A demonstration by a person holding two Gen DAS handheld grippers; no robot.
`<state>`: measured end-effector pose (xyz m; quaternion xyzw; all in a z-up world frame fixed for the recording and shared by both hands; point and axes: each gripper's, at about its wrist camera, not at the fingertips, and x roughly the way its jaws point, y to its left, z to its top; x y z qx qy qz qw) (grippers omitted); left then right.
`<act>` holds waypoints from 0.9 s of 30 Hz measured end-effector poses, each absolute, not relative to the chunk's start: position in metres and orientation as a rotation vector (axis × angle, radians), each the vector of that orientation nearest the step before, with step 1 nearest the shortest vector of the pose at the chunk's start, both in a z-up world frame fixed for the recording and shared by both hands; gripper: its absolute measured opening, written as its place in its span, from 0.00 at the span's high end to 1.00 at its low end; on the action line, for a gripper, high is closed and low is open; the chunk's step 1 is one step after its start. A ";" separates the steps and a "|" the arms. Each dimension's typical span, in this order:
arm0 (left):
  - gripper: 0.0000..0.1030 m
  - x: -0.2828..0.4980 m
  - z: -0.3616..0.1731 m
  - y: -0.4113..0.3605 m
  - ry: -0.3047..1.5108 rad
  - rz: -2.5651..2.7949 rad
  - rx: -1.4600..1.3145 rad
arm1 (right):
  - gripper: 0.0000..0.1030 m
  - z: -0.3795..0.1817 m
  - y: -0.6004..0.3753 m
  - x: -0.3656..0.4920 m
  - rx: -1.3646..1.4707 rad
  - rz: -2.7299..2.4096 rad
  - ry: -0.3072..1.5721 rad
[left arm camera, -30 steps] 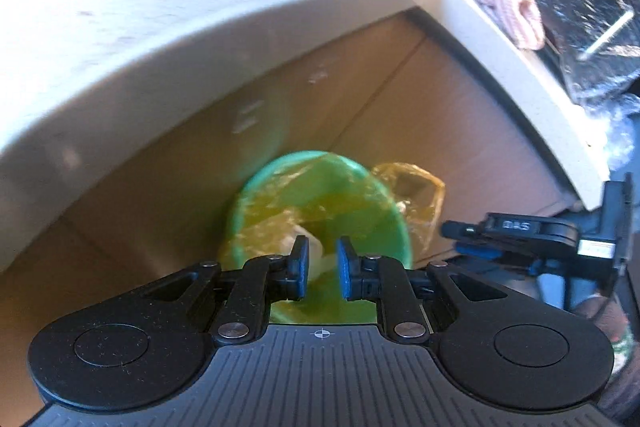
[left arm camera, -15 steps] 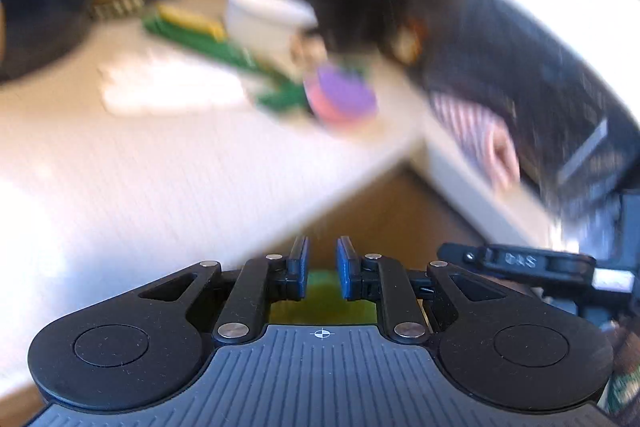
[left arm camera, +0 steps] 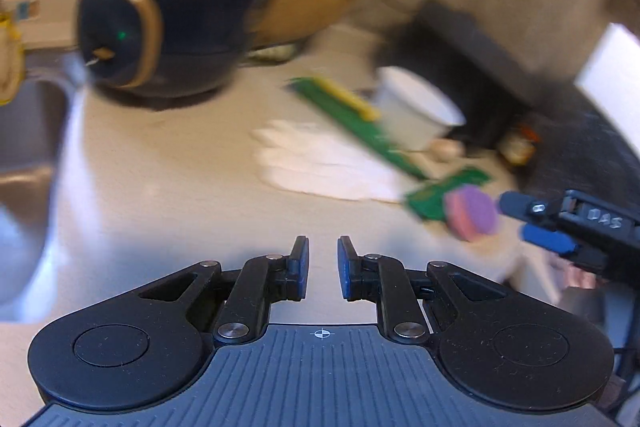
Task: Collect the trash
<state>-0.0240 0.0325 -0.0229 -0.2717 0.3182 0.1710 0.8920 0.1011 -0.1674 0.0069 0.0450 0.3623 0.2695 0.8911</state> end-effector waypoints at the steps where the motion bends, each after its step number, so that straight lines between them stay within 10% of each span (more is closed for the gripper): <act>1: 0.83 -0.021 -0.024 0.043 0.677 0.369 -0.566 | 0.36 0.004 -0.155 0.107 0.088 0.570 0.774; 17: 0.82 0.020 -0.025 0.095 0.734 0.375 -0.532 | 0.37 -0.038 -0.082 0.167 -0.105 0.557 0.823; 21: 0.83 0.025 -0.016 0.085 0.752 0.404 -0.500 | 0.60 -0.046 -0.072 0.185 -0.152 0.614 0.821; 27: 0.83 0.023 -0.011 0.078 0.746 0.507 -0.458 | 0.63 -0.067 -0.053 0.201 -0.135 0.704 0.880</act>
